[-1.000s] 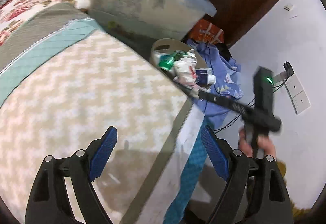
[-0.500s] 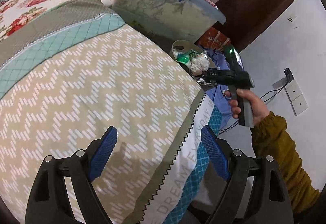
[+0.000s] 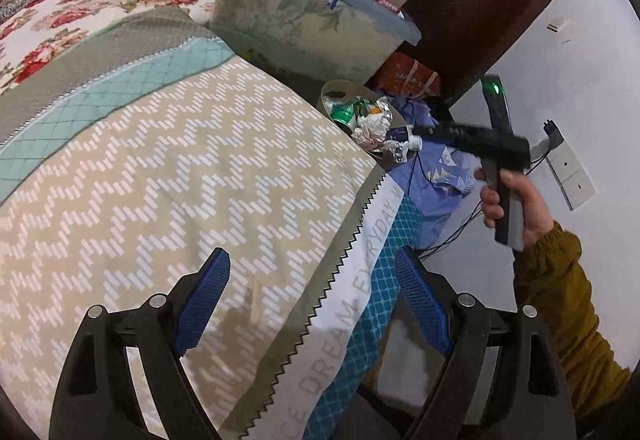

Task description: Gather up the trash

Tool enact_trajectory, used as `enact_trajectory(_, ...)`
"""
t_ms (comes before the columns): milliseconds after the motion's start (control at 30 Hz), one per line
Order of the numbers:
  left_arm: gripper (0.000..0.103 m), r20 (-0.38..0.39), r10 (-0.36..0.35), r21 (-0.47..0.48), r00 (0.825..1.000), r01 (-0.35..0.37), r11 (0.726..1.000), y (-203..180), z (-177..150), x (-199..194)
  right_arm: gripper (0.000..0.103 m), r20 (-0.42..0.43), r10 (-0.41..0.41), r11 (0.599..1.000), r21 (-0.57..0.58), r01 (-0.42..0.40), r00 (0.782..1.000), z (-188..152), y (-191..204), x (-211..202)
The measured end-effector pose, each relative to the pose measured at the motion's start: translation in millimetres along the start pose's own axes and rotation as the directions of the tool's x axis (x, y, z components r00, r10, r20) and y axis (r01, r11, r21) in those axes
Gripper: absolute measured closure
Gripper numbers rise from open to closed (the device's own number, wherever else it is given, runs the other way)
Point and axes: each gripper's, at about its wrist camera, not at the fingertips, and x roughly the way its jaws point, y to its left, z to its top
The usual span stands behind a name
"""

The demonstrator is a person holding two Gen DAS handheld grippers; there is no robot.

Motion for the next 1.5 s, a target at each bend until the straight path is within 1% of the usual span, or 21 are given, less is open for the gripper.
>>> enact_trajectory(100,0.023,0.015,-0.005,-0.014,1.0,0.005,1.0,6,-2,-9,0.072,-0.04,0.046,0.999,-0.005,-0.046,0.998,-24,3,1)
enact_trajectory(200,0.023,0.009,-0.005,-0.02,1.0,0.006,1.0,9,-4,-9,0.072,-0.084,0.039,0.999,-0.011,-0.04,0.996,-31,7,18)
enact_trajectory(300,0.023,-0.006,-0.004,-0.02,1.0,0.003,1.0,8,-5,-3,0.072,-0.083,0.039,0.999,0.036,-0.037,0.996,-17,5,32)
enact_trajectory(367,0.023,-0.014,0.002,-0.02,1.0,-0.002,1.0,8,-6,0,0.072,-0.08,0.01,0.999,0.049,-0.006,0.997,-8,4,40)
enact_trajectory(433,0.023,-0.017,0.006,-0.028,1.0,-0.006,1.0,9,-7,0,0.072,-0.108,-0.036,0.997,0.07,0.043,0.994,5,-1,58)
enact_trajectory(533,0.023,-0.008,0.007,-0.039,1.0,-0.007,0.999,12,-7,-4,0.072,-0.129,-0.059,0.994,0.079,0.07,0.99,9,-3,70)
enact_trajectory(700,0.023,0.012,-0.004,-0.042,1.0,0.004,0.999,14,-7,-14,0.071,-0.063,-0.025,0.996,0.085,0.031,0.998,-6,-2,36)
enact_trajectory(733,0.021,0.012,-0.007,-0.042,1.0,0.007,0.999,13,-8,-15,0.064,-0.047,-0.028,0.996,0.083,0.032,0.999,-9,-3,28)
enact_trajectory(767,0.02,0.017,-0.011,-0.04,1.0,0.011,0.999,12,-10,-18,0.049,-0.016,-0.032,0.996,0.083,0.033,0.999,-13,-3,15)
enact_trajectory(833,0.02,0.025,-0.019,-0.033,1.0,0.019,0.999,9,-14,-23,0.04,0.042,-0.037,0.997,0.074,0.033,0.998,-18,-2,-5)
enact_trajectory(933,0.02,0.04,-0.024,-0.021,0.999,0.025,0.999,5,-22,-33,0.041,0.095,-0.044,0.997,0.075,0.037,0.995,-26,3,-33)
enact_trajectory(1000,0.019,0.058,-0.012,-0.011,0.998,0.012,1.0,3,-28,-41,0.041,0.158,0.018,0.996,0.088,-0.032,0.987,-40,12,-61)
enact_trajectory(1067,0.014,0.093,0.027,0.006,0.995,-0.028,1.0,0,-34,-53,0.04,0.222,0.03,0.996,0.075,-0.048,0.975,-56,24,-82)
enact_trajectory(1100,0.012,0.111,0.05,0.013,0.993,-0.051,0.999,-1,-36,-58,0.038,0.296,0.027,0.996,0.069,-0.05,0.955,-78,41,-102)
enact_trajectory(1167,0.009,0.165,0.127,0.033,0.978,-0.135,0.99,-4,-42,-72,0.009,0.369,0.052,0.994,0.071,-0.084,0.928,-105,61,-118)
enact_trajectory(1200,0.009,0.181,0.153,0.041,0.972,-0.162,0.986,-5,-43,-77,0.004,0.417,0.079,0.989,0.079,-0.123,0.906,-131,77,-128)
enact_trajectory(1233,0.009,0.196,0.178,0.049,0.964,-0.191,0.98,-7,-45,-81,0.003,0.425,0.09,0.987,0.085,-0.139,0.901,-142,85,-130)
enact_trajectory(1333,0.009,0.233,0.258,0.066,0.938,-0.28,0.958,-9,-52,-95,0.003,0.403,0.066,0.974,0.173,-0.147,0.913,-179,112,-127)
enact_trajectory(1400,0.009,0.255,0.307,0.074,0.917,-0.335,0.939,-10,-56,-102,0.003,0.399,0.076,0.951,0.248,-0.187,0.914,-201,122,-122)
enact_trajectory(1467,0.009,0.278,0.357,0.084,0.892,-0.393,0.916,-10,-61,-109,0.003,0.393,0.055,0.94,0.291,-0.181,0.918,-211,133,-121)
enact_trajectory(1500,0.009,0.283,0.37,0.086,0.885,-0.408,0.909,-11,-63,-111,0.003,0.39,0.042,0.935,0.31,-0.174,0.92,-216,139,-121)
